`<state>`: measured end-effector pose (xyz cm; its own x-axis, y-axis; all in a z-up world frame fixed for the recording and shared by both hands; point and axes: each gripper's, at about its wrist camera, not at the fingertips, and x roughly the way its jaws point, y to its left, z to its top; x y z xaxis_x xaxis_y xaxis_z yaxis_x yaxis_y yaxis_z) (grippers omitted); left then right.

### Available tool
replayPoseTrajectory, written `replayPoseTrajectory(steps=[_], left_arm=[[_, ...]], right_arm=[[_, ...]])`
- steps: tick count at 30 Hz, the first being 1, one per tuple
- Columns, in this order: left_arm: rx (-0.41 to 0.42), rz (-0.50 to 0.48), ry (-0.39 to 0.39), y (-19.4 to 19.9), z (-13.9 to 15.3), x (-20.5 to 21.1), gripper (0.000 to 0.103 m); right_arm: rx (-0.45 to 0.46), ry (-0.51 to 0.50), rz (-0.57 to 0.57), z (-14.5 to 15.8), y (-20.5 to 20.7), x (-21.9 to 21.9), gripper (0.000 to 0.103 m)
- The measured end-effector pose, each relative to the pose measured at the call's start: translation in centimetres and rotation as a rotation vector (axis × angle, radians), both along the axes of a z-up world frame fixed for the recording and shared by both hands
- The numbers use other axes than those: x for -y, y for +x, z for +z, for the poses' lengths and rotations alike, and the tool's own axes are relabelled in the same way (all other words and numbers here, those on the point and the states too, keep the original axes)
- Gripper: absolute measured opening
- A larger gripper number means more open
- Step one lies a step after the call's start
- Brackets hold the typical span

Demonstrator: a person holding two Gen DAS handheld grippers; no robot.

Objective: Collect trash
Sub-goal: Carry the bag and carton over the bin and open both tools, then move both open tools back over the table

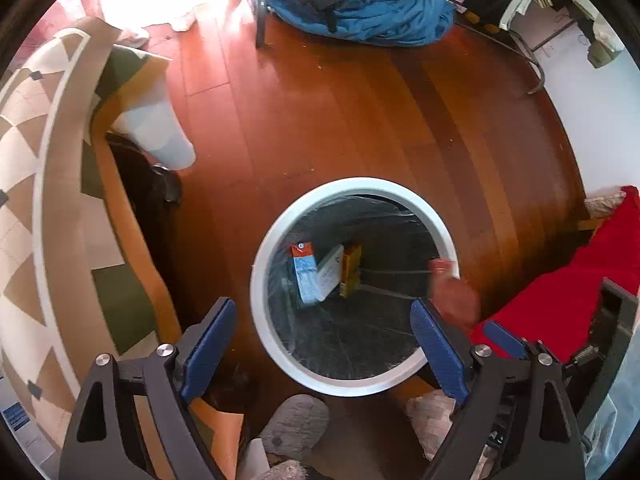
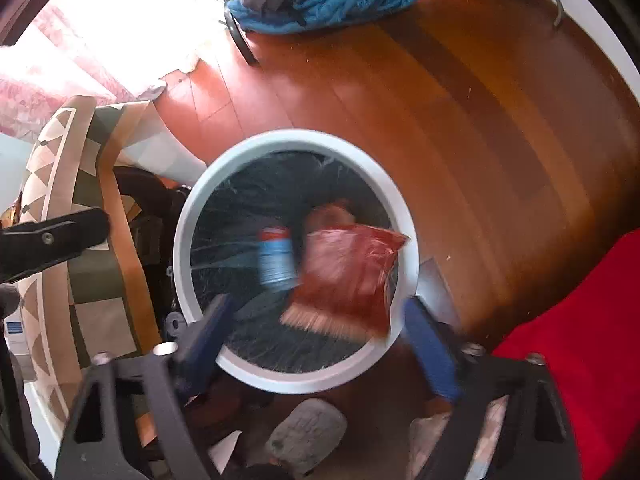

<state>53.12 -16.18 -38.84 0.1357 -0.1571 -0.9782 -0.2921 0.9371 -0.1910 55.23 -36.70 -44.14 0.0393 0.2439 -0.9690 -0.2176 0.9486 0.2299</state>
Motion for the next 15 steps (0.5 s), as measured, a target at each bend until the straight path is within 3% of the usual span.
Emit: replayPoseTrajectory(steps=[4,10,15], left_arm=[[0.010,0.012,0.055,-0.9,0.7,-0.2,0.095],[0.020,0.000,0.176,-3.4,1.9,0.1,0.095],[0.031,0.001,0.217,-5.6,3.4,0.3,0.095]], right_arm=[[-0.019,-0.006,0.000,-0.1,-0.6,0.4,0.103],[0.007,-0.064,-0.003,2.3,-1.7,0.3,0.103],[0.056,-0.119,0.004,5.2,-2.7,0.2,0.103]])
